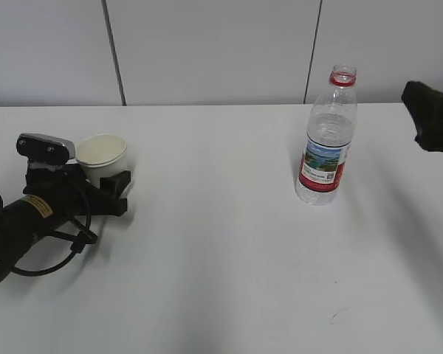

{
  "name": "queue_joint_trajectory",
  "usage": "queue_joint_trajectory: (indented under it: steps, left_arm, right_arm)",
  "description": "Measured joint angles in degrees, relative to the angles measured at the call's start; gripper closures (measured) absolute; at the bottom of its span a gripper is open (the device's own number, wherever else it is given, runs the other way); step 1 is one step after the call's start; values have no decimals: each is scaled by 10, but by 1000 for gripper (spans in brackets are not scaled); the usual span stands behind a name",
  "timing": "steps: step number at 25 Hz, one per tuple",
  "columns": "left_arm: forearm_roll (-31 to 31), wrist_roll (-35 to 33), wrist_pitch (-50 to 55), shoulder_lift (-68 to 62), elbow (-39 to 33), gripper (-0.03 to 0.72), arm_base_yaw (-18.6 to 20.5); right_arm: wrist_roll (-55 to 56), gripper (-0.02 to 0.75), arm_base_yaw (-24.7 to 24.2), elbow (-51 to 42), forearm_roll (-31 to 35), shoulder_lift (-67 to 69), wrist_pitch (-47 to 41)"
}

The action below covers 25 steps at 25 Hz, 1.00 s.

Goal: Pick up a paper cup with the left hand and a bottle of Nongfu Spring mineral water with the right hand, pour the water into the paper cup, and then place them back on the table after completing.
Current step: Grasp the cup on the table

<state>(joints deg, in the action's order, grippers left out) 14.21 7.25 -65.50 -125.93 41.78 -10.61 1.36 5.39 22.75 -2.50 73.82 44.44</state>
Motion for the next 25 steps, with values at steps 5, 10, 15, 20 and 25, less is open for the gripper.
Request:
queue_joint_trajectory:
  steps: [5,10,15,20,25]
  left_arm:
    - [1,1,0,0,0,278,0]
    - [1,1,-1,0,0,282,0]
    - [1,1,-1,0,0,283,0]
    - [1,1,-1,0,0,284,0]
    - [1,2,-1,0,0,284,0]
  right_arm:
    - [9,153,0,0,-48,68,41]
    - [18,153,0,0,-86,146,106]
    - [19,152,0,3,-100,218,192]
    - [19,152,0,5,-100,266,202]
    - [20,147,0,5,-61,268,204]
